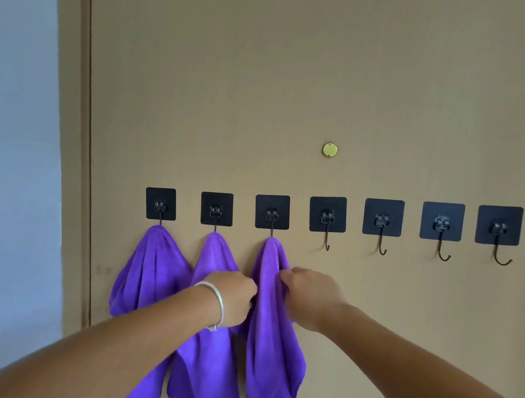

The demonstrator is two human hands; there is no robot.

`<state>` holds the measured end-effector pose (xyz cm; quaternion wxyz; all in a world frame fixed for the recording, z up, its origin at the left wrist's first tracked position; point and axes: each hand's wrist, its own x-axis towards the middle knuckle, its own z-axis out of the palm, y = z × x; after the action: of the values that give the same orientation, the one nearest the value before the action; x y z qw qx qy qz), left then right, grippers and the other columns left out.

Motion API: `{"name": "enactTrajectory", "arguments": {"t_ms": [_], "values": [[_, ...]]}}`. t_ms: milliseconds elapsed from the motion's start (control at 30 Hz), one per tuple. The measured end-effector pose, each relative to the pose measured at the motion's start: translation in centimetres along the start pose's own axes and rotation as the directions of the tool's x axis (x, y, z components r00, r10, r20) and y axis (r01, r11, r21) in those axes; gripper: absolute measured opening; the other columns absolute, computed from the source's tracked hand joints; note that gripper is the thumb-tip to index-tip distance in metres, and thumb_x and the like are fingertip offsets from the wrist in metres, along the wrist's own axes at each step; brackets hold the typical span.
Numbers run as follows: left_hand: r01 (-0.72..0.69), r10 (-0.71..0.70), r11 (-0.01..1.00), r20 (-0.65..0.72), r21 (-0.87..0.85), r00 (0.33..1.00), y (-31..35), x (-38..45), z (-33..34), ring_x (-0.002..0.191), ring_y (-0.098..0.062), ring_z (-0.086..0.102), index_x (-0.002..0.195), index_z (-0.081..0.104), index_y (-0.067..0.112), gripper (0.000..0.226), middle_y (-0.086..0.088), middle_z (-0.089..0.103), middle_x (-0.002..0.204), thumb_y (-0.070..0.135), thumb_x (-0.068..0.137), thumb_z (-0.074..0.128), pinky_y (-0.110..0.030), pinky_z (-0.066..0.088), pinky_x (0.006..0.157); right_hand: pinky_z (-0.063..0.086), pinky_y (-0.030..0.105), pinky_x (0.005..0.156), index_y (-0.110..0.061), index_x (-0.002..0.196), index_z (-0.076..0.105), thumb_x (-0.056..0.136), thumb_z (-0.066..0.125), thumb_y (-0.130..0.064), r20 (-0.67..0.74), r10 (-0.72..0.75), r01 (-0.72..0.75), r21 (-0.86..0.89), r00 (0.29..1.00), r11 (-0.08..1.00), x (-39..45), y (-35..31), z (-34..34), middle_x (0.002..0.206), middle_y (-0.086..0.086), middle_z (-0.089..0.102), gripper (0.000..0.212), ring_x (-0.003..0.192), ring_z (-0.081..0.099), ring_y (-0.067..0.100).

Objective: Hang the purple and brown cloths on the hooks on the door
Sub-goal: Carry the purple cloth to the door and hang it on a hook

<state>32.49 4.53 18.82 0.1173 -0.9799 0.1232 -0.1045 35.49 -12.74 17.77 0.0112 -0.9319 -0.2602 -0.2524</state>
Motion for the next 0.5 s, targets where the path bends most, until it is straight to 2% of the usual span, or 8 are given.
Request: {"name": "enactTrajectory", "arguments": {"t_ms": [67, 133, 233, 300, 367, 500], "values": [[0.052, -0.051, 0.998, -0.067, 0.017, 0.996, -0.7, -0.3, -2.2, 0.091, -0.030, 0.061, 0.096, 0.065, 0.016, 0.025, -0.005, 0.066, 0.099, 0.020, 0.093, 0.040, -0.032, 0.040, 0.067, 0.041, 0.031, 0.060, -0.023, 0.106, 0.058, 0.093, 0.039, -0.020, -0.065, -0.004, 0.004, 0.002, 0.998, 1.000, -0.4, 0.5, -1.0, 0.091, -0.001, 0.061, 0.022, 0.078, 0.059, 0.024], [0.123, -0.117, 0.992, -0.209, 0.013, 0.971, -1.0, -0.4, -4.7, 0.088, -0.026, 0.062, 0.095, 0.066, 0.021, 0.027, 0.000, 0.067, 0.097, 0.018, 0.091, 0.039, -0.031, 0.041, 0.067, 0.045, 0.031, 0.061, -0.025, 0.109, 0.061, 0.093, 0.038, -0.019, -0.187, 0.009, -0.005, 0.020, 0.982, 1.000, -1.0, 0.9, -2.2, 0.094, -0.001, 0.064, 0.028, 0.078, 0.061, 0.025], [0.099, -0.142, 0.988, -0.474, -0.115, 0.869, -0.2, 0.3, -7.5, 0.093, -0.023, 0.061, 0.103, 0.064, 0.027, 0.028, 0.007, 0.065, 0.105, 0.022, 0.091, 0.040, -0.032, 0.044, 0.071, 0.044, 0.033, 0.063, -0.022, 0.114, 0.064, 0.091, 0.042, -0.017, -0.335, 0.059, -0.032, 0.086, 0.940, 0.996, -2.6, 2.2, -3.7, 0.103, 0.000, 0.066, 0.033, 0.083, 0.063, 0.029], [-0.018, -0.072, 0.989, -0.584, -0.146, 0.809, 1.3, 1.0, -8.1, 0.099, -0.021, 0.059, 0.117, 0.060, 0.029, 0.032, 0.007, 0.060, 0.114, 0.023, 0.092, 0.041, -0.032, 0.043, 0.072, 0.044, 0.032, 0.062, -0.021, 0.113, 0.065, 0.090, 0.046, -0.015, -0.373, 0.090, -0.062, 0.085, 0.923, 0.994, -4.0, 3.7, -4.6, 0.104, 0.000, 0.066, 0.031, 0.081, 0.063, 0.029], [-0.141, 0.041, 0.984, -0.637, -0.107, 0.770, 3.5, 2.2, -8.1, 0.106, -0.020, 0.054, 0.129, 0.052, 0.028, 0.038, 0.006, 0.055, 0.121, 0.026, 0.092, 0.042, -0.033, 0.042, 0.076, 0.047, 0.033, 0.061, -0.019, 0.112, 0.067, 0.089, 0.048, -0.012, -0.390, 0.125, -0.115, 0.051, 0.912, 0.992, -5.8, 5.7, -5.4, 0.104, 0.001, 0.067, 0.030, 0.078, 0.063, 0.028], [-0.301, 0.233, 0.953, -0.692, 0.025, 0.683, 8.5, 5.4, -8.2, 0.113, -0.021, 0.049, 0.136, 0.042, 0.023, 0.045, 0.004, 0.051, 0.124, 0.033, 0.092, 0.044, -0.033, 0.038, 0.088, 0.049, 0.031, 0.067, -0.020, 0.117, 0.064, 0.089, 0.050, -0.012, -0.410, 0.237, -0.297, -0.089, 0.881, 0.951, -9.8, 10.1, -7.7, 0.109, -0.001, 0.064, 0.032, 0.091, 0.061, 0.021]]}}
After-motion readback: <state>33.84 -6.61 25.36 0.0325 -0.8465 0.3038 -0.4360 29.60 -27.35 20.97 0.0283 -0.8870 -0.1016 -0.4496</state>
